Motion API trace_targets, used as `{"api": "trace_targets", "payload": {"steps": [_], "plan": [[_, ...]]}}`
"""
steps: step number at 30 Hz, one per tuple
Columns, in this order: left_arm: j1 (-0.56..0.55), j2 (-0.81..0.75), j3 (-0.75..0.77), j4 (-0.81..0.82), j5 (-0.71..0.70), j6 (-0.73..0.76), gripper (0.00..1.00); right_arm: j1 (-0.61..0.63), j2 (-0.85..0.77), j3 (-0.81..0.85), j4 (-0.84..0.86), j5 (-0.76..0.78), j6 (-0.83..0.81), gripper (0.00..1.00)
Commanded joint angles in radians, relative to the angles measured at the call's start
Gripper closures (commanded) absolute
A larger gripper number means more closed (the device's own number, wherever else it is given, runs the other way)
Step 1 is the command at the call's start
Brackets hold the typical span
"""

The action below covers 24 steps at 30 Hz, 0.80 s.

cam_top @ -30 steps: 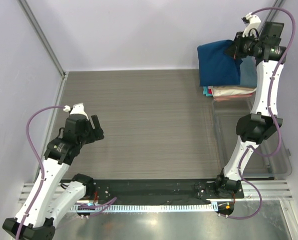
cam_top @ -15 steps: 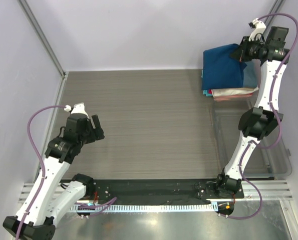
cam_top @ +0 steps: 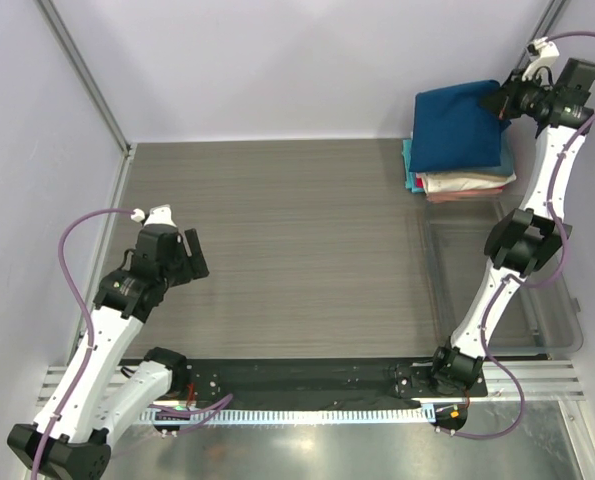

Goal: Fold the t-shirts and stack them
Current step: Neatly place the folded tshirt to the corner

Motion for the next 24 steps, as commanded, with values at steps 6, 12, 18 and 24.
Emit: {"api": "trace_targets", "payload": {"steps": [6,12,18,24], "plan": [[-0.002,0.017,0.006,0.024,-0.034,-0.014,0.24,-0.065,0.076,0.055,0.402,-0.234,0.232,0.99],[-0.002,0.029,0.006,0.025,-0.033,-0.014,0.24,-0.088,0.162,0.049,0.584,-0.321,0.363,0.99],[-0.002,0.035,0.008,0.024,-0.033,-0.014,0.24,-0.103,0.227,0.084,0.66,-0.277,0.372,0.99],[-0.002,0.032,0.006,0.025,-0.034,-0.014,0.24,-0.087,0.191,0.026,0.6,0.265,0.208,0.0]]}}
